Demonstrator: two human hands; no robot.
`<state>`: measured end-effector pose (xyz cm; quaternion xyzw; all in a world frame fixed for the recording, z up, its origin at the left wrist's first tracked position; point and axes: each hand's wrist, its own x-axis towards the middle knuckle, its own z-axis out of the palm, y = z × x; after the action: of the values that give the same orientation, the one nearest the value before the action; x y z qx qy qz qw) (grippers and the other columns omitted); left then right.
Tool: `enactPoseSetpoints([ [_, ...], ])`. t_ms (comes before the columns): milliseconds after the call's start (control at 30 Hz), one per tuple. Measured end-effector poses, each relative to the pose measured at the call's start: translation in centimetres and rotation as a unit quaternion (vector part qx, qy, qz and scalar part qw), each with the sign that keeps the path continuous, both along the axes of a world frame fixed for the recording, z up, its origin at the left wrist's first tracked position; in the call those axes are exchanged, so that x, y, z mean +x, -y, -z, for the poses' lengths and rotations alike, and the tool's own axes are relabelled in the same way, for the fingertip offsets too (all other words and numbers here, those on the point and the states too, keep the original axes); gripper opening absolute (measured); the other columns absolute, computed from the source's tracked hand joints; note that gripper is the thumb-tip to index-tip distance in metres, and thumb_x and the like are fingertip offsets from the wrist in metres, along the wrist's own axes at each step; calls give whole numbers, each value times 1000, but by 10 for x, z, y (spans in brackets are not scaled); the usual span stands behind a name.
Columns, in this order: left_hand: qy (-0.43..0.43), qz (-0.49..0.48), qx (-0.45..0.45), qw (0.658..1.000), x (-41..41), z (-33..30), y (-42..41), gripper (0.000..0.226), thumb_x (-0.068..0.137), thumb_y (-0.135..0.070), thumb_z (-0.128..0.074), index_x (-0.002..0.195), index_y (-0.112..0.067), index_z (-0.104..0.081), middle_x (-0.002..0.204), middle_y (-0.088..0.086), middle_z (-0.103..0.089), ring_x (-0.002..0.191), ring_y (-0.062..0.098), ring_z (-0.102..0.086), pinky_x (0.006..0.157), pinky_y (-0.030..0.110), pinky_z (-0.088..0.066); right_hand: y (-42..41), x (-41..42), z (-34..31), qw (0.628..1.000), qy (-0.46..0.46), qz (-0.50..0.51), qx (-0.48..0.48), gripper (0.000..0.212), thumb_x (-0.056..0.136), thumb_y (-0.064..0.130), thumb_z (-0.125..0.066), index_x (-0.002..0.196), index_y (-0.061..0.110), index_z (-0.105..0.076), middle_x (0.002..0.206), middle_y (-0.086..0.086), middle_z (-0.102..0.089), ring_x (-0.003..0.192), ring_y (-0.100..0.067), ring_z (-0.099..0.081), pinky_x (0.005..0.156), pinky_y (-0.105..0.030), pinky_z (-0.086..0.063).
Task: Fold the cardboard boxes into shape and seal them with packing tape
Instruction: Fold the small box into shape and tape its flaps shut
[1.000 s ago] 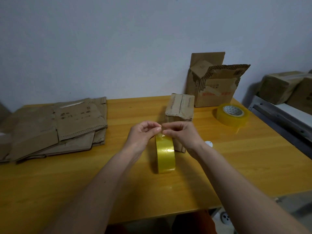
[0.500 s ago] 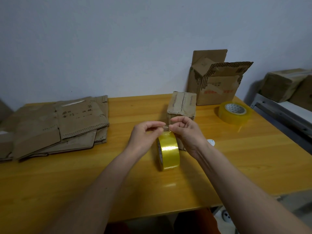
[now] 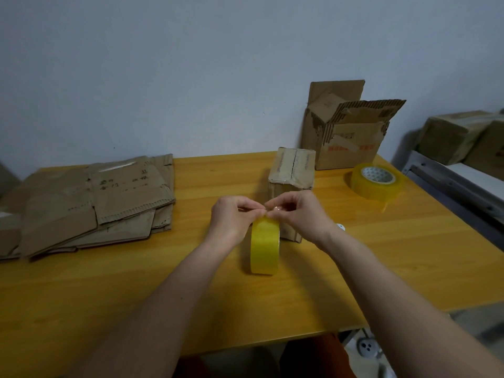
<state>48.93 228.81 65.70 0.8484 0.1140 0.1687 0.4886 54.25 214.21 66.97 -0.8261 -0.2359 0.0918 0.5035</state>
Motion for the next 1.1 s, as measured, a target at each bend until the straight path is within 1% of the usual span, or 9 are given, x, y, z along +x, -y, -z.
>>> enactPoseSetpoints([
  [133, 0, -20, -24, 1000, 4, 1, 3, 18, 73, -23, -82, 63, -32, -70, 70, -14, -68, 64, -4, -62, 56, 7, -47, -2, 2, -2, 991, 105, 58, -65, 2, 80, 16, -74, 80, 15, -76, 79, 10, -62, 78, -1, -55, 71, -17, -49],
  [267, -24, -48, -184, 981, 7, 5, 7, 20, 69, -15, -85, 58, -21, -69, 64, -6, -70, 63, 7, -65, 52, 20, -51, 3, 4, 1, 996, -17, 82, -6, 9, 76, 16, -78, 69, 15, -72, 78, -4, -71, 83, -18, -66, 79, -35, -57],
  [367, -39, -67, -275, 958, 6, 11, 9, 20, 71, -12, -83, 59, -17, -68, 62, -6, -70, 69, 11, -68, 60, 24, -55, 9, 0, 2, 990, -84, 107, 48, 19, 75, 18, -79, 90, 11, -71, 93, -12, -69, 90, -29, -67, 78, -46, -58],
  [467, -23, -72, -323, 943, 7, 17, 13, 15, 76, -11, -79, 65, -13, -68, 67, -1, -71, 71, 14, -70, 67, 29, -57, 16, -6, -1, 978, -205, 27, 26, 48, 85, 24, -70, 129, 29, -52, 102, -10, -67, 86, -25, -68, 65, -34, -59],
  [633, -3, -27, -374, 927, 13, 12, 40, 12, 91, -15, -64, 81, -11, -69, 89, 8, -71, 84, 17, -69, 70, 31, -58, 33, -11, -16, 981, -183, 20, 70, 25, 88, 9, -65, 110, 21, -64, 110, -12, -64, 101, -32, -63, 83, -47, -54],
  [767, 43, -59, -105, 992, 25, 4, 53, 26, 101, -13, -40, 106, -14, -66, 84, 7, -68, 73, 19, -65, 64, 33, -57, 66, 0, -20, 994, -52, 54, -84, 23, 81, 12, -73, 101, 21, -67, 107, -3, -60, 98, -23, -57, 76, -34, -51],
  [900, 67, -113, 183, 974, 41, 1, 54, 35, 98, -10, -39, 128, -19, -55, 111, 10, -64, 104, 29, -56, 81, 34, -44, 105, 18, 2, 924, 68, 112, -358, 32, 87, 15, -62, 116, 28, -60, 123, -5, -56, 112, -26, -54, 85, -36, -47],
  [1000, 29, -64, 285, 956, 54, 4, 49, 44, 94, -9, -48, 136, -20, -47, 139, 4, -42, 127, 23, -34, 101, 35, -35, 128, 29, 21, 887, 68, 130, -438, 47, 92, 13, -53, 135, 29, -47, 136, -8, -51, 123, -28, -50, 90, -36, -45],
  [1100, -45, 2, 285, 958, 67, 8, 38, 55, 94, -5, -49, 143, -28, -38, 158, -5, -14, 143, 22, -11, 116, 40, -21, 130, 37, 26, 868, 98, 154, -462, 55, 95, 33, -53, 145, 31, -31, 139, -9, -43, 127, -29, -42, 94, -38, -42],
])
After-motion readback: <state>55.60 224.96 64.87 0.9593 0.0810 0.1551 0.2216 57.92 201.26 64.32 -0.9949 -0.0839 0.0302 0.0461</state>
